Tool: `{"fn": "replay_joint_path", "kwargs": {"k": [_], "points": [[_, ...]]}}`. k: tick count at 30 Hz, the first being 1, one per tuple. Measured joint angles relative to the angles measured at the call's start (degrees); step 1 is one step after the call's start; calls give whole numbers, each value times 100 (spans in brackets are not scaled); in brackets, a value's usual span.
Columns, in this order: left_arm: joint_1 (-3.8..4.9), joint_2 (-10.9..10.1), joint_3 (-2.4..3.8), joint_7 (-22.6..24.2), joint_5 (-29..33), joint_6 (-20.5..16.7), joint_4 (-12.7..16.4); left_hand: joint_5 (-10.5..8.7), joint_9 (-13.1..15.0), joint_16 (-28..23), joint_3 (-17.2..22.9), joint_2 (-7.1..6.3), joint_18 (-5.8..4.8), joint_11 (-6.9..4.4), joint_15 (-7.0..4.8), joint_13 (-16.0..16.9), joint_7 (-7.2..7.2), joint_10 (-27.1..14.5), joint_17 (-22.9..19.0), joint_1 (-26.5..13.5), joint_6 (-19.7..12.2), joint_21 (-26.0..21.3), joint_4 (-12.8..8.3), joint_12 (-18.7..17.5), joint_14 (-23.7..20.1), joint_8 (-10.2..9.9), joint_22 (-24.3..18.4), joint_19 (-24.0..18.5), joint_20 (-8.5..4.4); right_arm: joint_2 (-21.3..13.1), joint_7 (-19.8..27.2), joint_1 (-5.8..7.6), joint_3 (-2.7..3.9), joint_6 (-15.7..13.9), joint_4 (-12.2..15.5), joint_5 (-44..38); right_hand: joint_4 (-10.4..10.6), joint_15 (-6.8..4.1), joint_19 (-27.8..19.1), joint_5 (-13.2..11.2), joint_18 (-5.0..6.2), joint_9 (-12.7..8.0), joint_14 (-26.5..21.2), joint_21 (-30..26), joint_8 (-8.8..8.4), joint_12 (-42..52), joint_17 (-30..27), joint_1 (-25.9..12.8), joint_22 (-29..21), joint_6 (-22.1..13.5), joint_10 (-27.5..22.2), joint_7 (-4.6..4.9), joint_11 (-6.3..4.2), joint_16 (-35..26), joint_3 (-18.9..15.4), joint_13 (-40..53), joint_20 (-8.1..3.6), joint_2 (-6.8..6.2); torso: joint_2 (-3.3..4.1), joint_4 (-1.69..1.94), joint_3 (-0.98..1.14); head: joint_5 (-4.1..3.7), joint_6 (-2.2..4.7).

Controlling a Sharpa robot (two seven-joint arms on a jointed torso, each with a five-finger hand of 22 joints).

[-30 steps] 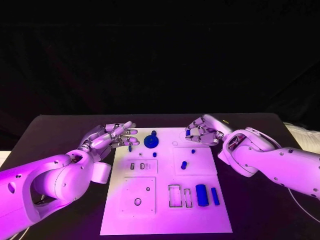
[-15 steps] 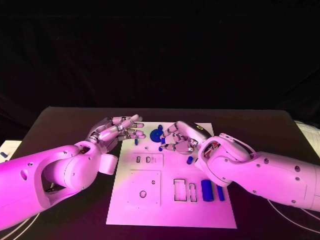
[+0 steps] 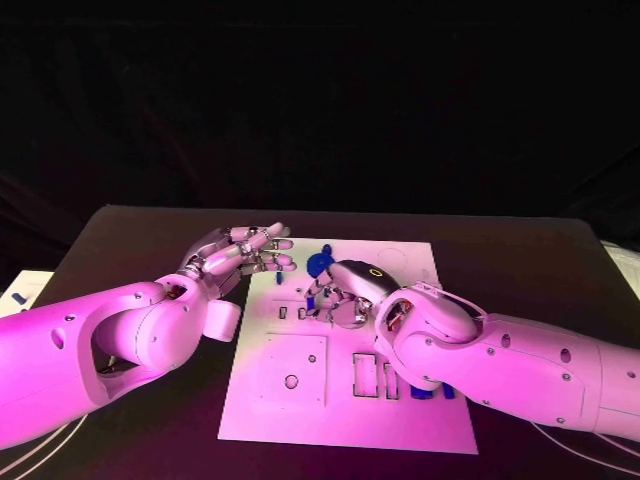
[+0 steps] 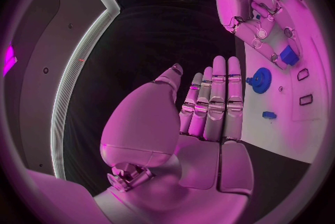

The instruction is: Assemble the parts on the task board

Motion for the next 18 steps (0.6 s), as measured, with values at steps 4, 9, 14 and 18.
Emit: {"fn": "replay_joint_path", "kwargs": {"k": [4, 9, 14, 18], "points": [[0, -2, 0, 0, 0, 0, 2, 0, 0, 0, 0, 0, -1, 0, 0, 0, 0, 0, 0, 0, 0, 0, 0, 0, 0, 0, 0, 0, 0, 84, -108, -14, -9, 125, -47, -78, 0, 0, 0, 0, 0, 0, 0, 0, 0, 0, 0, 0, 0, -1, 0, -1, 0, 0, 0, 0, 0, 0, 2, -2, 3, 4, -5], [0, 1, 0, 1, 0, 0, 5, 0, 0, 0, 0, 0, 0, 0, 0, -1, 0, 0, 6, 0, 0, 0, 0, 0, 0, 0, 0, 0, 0, 168, -240, -37, -20, 284, -117, -150, 0, 1, 0, -11, 1, 7, 0, 0, 0, -23, 0, 0, 0, -10, 0, -10, 0, 0, 0, 1, 0, 0, 2, -1, 6, 8, -15], [1, 1, 0, 1, 0, 0, 7, 0, 0, 0, 0, 0, 0, 0, 0, -1, 0, 0, 6, 0, 0, 0, 0, 0, 0, 0, 0, 0, 0, 190, -312, -32, -5, 355, -122, -224, 0, 1, 0, -21, 0, 125, 0, 0, 0, -23, -1, 0, 0, -19, 0, -20, 0, 0, 0, 1, 1, -1, 2, -2, 10, 16, -21], [1, -2, 0, 1, 0, 0, 6, 0, 0, 0, 0, 0, -1, 0, 0, -1, 0, 0, 5, 0, 0, 0, 0, 0, 0, 0, 0, 0, 0, 192, -356, -30, 0, 381, -123, -287, 0, 1, 0, -23, 0, 129, 0, 0, -1, -23, -1, 0, 0, -11, 0, -12, 0, 0, -1, 1, 1, -1, 2, -5, 12, 21, -27]]}}
